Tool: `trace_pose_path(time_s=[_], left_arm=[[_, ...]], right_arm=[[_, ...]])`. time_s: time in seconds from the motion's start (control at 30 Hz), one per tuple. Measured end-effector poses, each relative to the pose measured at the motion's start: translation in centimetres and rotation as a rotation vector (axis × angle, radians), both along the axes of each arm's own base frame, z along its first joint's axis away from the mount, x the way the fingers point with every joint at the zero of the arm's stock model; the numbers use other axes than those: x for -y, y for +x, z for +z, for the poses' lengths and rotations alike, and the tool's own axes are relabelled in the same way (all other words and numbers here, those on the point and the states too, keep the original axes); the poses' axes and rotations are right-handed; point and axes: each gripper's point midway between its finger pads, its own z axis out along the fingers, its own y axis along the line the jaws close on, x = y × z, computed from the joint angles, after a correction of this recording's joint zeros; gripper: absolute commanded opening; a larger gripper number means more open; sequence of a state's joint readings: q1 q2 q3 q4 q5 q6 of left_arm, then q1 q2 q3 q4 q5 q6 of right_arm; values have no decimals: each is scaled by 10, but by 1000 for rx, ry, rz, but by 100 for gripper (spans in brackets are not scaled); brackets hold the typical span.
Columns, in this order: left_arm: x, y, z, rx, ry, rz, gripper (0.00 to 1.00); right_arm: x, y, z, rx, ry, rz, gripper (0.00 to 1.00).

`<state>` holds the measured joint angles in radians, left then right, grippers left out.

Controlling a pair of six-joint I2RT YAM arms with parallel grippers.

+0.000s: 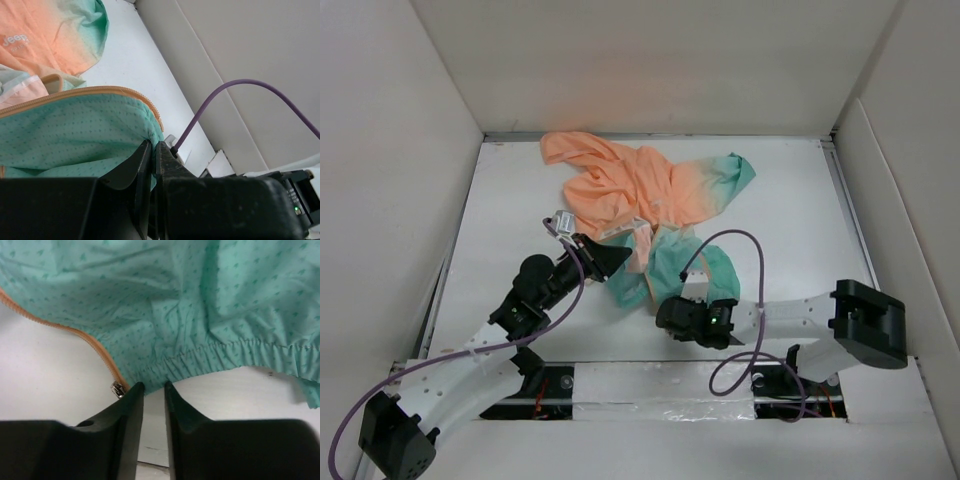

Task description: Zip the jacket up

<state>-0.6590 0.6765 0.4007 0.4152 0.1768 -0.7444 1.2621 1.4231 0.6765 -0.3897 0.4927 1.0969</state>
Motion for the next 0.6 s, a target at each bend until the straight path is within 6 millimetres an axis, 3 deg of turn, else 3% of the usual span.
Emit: trace_pose_path(time_s=[0.2, 0.27, 0.33, 0.43, 0.6], left_arm=[[1, -1, 0, 0, 0, -8, 0], [1, -2, 0, 0, 0, -13, 0], [2, -3, 0, 0, -1, -18, 0], [3, -4, 1, 5, -6, -26, 0], [4, -6, 4, 14, -18, -39, 0]], right_arm=[[-6, -3, 1, 11, -37, -32, 26], [-3, -5, 1, 7, -31, -43, 31], [5, -7, 3, 4, -27, -55, 44], [12, -8, 9, 8, -12, -68, 55], [14, -7, 1, 5, -41, -90, 57]])
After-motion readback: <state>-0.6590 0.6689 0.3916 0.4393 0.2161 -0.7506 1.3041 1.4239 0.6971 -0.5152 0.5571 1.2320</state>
